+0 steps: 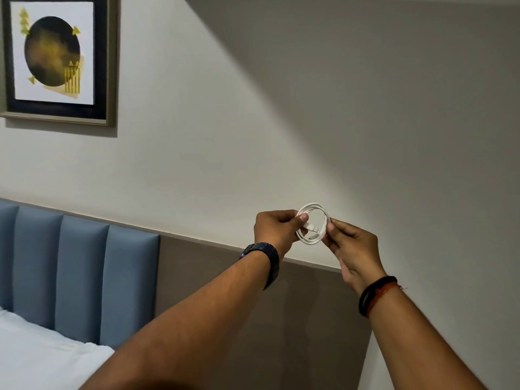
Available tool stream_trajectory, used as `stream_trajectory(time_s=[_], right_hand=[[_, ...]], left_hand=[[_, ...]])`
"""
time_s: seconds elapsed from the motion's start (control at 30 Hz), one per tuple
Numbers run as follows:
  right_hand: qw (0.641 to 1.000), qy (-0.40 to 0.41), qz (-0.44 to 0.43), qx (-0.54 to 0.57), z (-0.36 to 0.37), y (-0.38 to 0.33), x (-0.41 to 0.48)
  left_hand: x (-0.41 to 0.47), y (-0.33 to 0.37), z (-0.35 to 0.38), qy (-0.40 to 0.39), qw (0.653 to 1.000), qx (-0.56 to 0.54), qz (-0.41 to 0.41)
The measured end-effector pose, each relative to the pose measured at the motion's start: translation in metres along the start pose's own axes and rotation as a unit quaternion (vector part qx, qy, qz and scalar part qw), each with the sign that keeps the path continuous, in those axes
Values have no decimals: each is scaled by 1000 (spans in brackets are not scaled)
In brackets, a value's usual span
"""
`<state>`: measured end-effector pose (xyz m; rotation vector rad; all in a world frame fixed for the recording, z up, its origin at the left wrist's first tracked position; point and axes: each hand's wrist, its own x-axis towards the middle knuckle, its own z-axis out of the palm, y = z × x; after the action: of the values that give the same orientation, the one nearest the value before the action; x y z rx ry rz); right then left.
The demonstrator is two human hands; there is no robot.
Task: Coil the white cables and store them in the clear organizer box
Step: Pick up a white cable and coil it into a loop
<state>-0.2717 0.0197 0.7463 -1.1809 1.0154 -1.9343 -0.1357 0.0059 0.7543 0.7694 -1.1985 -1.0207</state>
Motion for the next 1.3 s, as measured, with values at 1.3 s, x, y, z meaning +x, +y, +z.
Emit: stream_trajectory(time_s=[1.3], right_hand=[[957,-273,91,-25,-23,-10,-11]], left_hand=[[20,1,-37,-181,959,209,62]])
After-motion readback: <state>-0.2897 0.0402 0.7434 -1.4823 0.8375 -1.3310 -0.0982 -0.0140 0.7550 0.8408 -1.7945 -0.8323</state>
